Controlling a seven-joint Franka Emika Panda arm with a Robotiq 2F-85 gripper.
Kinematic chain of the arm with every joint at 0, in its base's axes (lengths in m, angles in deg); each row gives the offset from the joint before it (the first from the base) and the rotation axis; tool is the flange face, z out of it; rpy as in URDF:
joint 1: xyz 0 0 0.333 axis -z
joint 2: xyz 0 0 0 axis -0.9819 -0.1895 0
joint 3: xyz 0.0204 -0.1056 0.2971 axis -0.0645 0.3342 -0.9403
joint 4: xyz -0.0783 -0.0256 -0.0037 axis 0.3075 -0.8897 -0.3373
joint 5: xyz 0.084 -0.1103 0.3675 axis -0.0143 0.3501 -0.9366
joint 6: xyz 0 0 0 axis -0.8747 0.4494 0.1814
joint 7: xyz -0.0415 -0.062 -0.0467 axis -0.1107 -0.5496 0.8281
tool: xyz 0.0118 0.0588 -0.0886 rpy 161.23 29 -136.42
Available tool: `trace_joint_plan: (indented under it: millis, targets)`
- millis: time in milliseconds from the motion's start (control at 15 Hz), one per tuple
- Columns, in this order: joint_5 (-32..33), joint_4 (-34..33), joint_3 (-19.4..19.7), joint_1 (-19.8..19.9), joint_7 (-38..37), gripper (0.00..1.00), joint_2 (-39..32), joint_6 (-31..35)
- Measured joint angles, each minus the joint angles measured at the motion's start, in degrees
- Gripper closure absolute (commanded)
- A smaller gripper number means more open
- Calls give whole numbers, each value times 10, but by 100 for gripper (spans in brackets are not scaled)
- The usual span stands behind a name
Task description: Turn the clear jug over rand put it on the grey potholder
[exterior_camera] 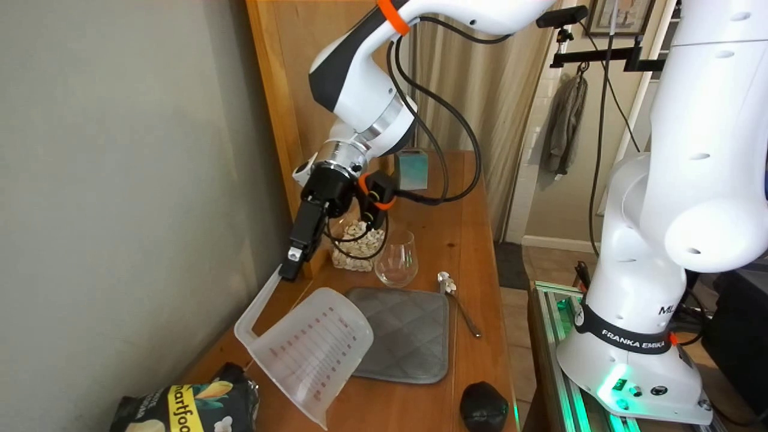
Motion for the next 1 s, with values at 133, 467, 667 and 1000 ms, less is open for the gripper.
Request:
trace_joint_plan:
  millis: [133,467,667,1000]
  targets:
    - [0,0,1,0,0,66,0,0]
    - [0,0,3,0,0,44,0,1]
    - [0,0,3,1,0,32,0,3]
    - [11,0,0,-1,-10,1,6,36]
